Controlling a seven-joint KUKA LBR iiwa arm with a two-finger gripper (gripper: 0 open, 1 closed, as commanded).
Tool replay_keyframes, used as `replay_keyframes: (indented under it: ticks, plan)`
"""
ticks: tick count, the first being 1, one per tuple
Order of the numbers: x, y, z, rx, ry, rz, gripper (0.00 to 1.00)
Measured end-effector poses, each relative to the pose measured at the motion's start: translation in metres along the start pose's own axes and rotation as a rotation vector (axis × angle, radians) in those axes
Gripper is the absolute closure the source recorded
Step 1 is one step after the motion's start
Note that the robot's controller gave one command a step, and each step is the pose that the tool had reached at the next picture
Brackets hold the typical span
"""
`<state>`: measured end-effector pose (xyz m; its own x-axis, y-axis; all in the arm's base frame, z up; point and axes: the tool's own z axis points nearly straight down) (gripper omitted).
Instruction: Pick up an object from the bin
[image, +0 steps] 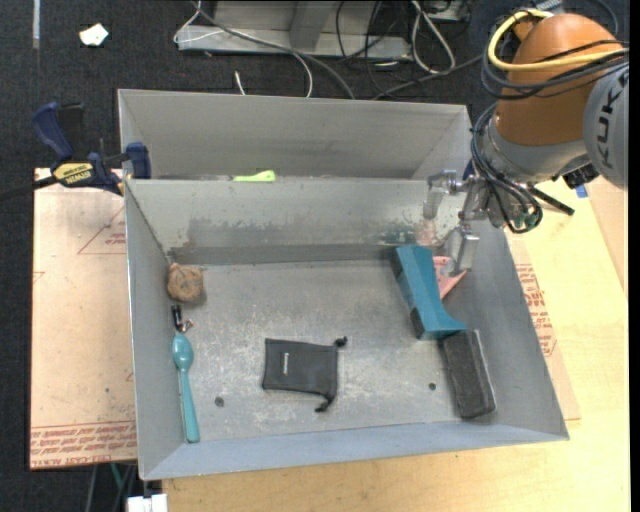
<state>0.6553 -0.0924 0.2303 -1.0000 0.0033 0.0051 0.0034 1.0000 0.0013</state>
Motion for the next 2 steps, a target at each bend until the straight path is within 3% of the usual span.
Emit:
replay_keyframes:
  ticks: [1,2]
  plan:
    - [-0.001,0.001,-0.005,0.001,-0.007,-0.002,0.00]
    - [0.020,0.027,0.012,0.004,-0.015,0.038,0.00]
